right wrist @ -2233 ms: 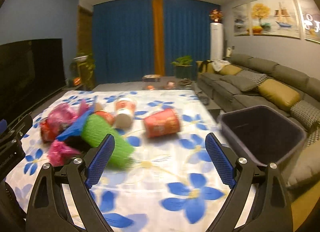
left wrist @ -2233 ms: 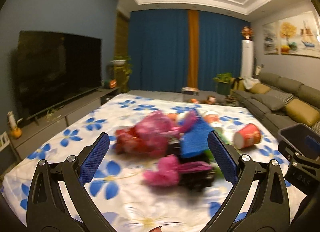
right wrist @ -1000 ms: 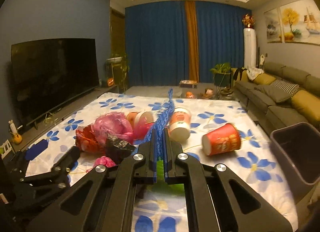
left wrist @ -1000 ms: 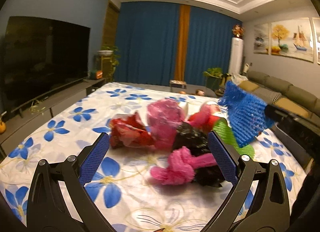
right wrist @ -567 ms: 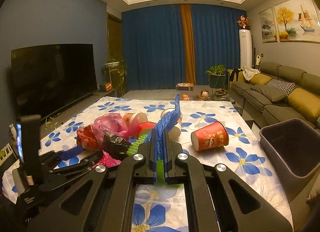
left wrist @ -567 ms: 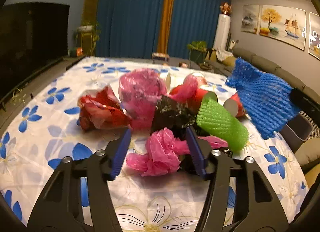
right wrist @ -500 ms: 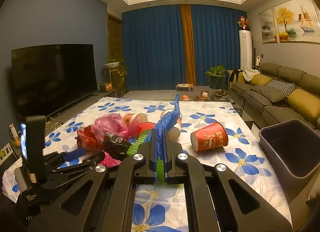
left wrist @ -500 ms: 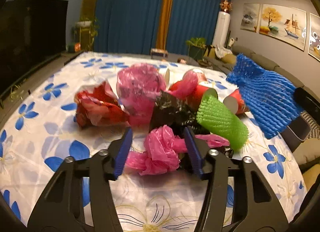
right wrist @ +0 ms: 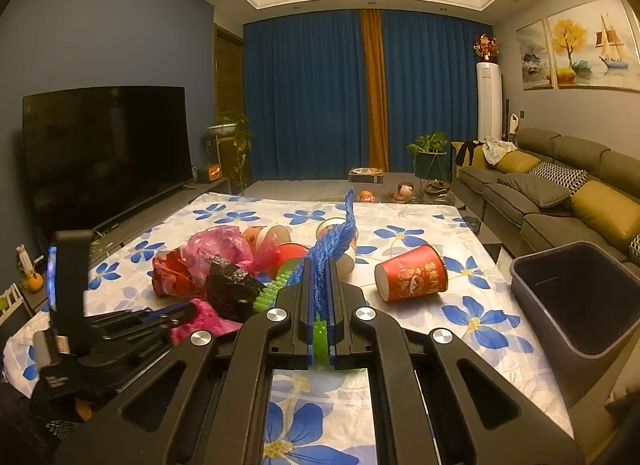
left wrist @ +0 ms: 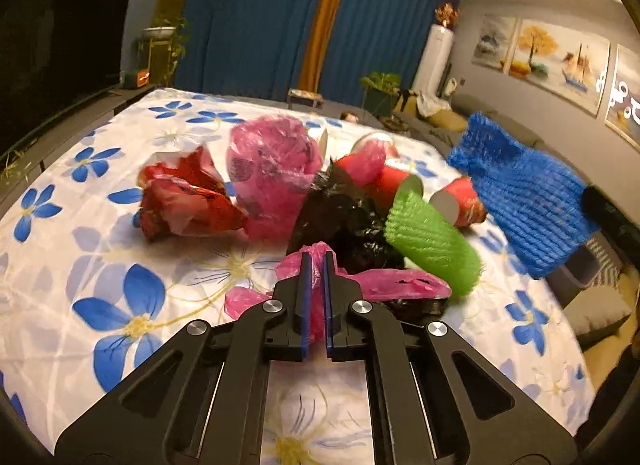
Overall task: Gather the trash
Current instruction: 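Carry the blue sleeve and pink bag over the grey bin and open both tools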
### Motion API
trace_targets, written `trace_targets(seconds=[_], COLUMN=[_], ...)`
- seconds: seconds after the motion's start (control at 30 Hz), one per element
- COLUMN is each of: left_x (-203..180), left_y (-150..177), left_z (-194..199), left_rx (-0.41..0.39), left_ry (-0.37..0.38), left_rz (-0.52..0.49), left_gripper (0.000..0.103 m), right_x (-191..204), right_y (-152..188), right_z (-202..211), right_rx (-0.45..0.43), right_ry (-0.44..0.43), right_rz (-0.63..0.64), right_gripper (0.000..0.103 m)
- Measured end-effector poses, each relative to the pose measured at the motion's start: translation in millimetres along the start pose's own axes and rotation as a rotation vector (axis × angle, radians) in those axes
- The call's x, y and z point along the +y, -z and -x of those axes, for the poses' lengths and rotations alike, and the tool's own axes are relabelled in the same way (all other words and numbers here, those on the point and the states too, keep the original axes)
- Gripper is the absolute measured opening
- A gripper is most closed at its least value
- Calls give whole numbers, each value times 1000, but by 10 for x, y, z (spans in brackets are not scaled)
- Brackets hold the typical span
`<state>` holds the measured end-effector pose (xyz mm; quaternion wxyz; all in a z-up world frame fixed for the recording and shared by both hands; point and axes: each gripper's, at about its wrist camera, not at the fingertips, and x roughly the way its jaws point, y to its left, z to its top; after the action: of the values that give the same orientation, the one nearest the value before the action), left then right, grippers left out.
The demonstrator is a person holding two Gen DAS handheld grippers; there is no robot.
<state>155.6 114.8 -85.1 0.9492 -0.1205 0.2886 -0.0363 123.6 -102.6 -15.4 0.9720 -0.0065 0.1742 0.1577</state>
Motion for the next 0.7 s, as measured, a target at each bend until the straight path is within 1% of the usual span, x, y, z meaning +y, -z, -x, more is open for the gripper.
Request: trace_targets(seconds=[0.1,0.23,0.33,0.5,0.7], left_x=[-26,-167,-336,-659,-1133], left_y=[-73,-237,-351,-459,-573], left_z=[253,569,687,707,612], left_rx=[-66,-159,-199,-222,-238], left_ry=[5,9,15,26,88], left_rz=[-8,-41,-74,-134,-186], left_gripper=[4,4,4,4,4], right_x=[-38,-144,-230,-413,-713], right_y=[-28,-73,-93,-115,-166], right_z=[54,141,196,266,390], right_rx=[-11,-28,-40,-49,-77], right_ry=[10,24,41,73,142], right_rz=[7,-2,-8,-21,-26], right_gripper=[6,6,6,6,6])
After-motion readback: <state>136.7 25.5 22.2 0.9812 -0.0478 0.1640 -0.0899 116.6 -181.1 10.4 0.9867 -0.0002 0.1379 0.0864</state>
